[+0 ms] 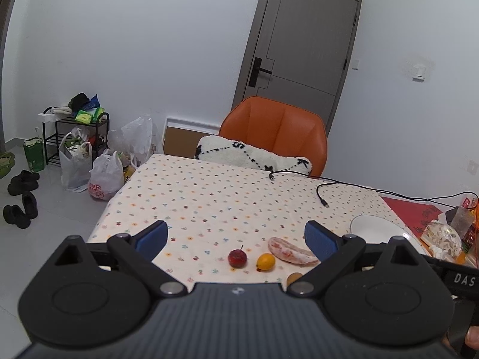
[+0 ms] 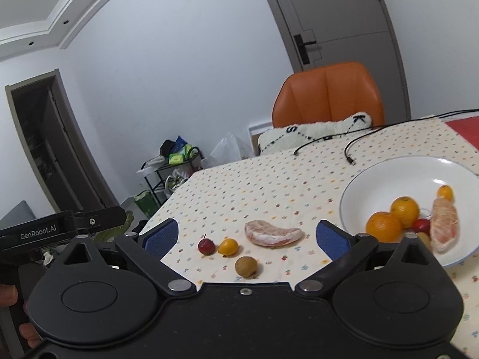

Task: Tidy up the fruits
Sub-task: 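Move both open tools back toward the remaining fruits on the tablecloth, then grasp the brown kiwi with the right tool while the left tool grasps the red apple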

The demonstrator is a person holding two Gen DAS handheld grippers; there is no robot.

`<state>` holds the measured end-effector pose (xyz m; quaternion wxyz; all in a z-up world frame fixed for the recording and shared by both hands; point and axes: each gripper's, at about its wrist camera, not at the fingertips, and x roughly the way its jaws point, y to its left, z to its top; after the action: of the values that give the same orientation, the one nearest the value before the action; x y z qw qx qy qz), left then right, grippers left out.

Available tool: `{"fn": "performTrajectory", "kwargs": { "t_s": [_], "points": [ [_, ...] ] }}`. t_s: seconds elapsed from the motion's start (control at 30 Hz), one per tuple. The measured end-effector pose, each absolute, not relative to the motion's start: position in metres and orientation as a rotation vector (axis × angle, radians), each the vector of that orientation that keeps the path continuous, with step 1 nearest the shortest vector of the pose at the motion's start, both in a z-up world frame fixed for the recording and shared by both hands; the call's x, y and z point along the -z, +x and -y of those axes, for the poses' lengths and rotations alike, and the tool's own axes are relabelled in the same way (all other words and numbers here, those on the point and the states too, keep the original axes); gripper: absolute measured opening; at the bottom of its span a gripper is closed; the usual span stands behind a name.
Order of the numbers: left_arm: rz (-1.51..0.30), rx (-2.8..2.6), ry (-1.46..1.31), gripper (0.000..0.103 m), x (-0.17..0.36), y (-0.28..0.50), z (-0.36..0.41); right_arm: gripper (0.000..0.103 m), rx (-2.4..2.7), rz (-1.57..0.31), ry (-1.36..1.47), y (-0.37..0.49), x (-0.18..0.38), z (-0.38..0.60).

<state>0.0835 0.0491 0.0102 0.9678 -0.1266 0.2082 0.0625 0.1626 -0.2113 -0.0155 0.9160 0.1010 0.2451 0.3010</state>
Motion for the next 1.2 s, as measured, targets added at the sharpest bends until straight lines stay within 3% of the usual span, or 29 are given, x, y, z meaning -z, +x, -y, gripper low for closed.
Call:
{"fn": "performTrajectory", "kwargs": {
  "t_s": [0.23, 0.57, 0.97, 1.2],
  "points": [
    [-0.438, -0.126, -0.278, 0.092, 0.002, 0.09, -0.057, 0.078, -0.657, -0.559, 0.168, 0.17, 0.029, 0.194],
    [-0.498, -0.12, -0.309, 0.07, 0.025, 0.11, -0.063, 0.057, -0.67, -0.627, 0.159, 0.187, 0.048, 0.184],
    [-0.569, -0.092, -0.331, 0.049, 0.048, 0.142, -0.064, 0.047, -0.716, -0.691, 0.16, 0.207, 0.062, 0.165],
    [-0.581, -0.079, -0.326, 0.047, 0.051, 0.16, -0.064, 0.041, -0.718, -0.709, 0.118, 0.214, 0.07, 0.151]
  ]
}}
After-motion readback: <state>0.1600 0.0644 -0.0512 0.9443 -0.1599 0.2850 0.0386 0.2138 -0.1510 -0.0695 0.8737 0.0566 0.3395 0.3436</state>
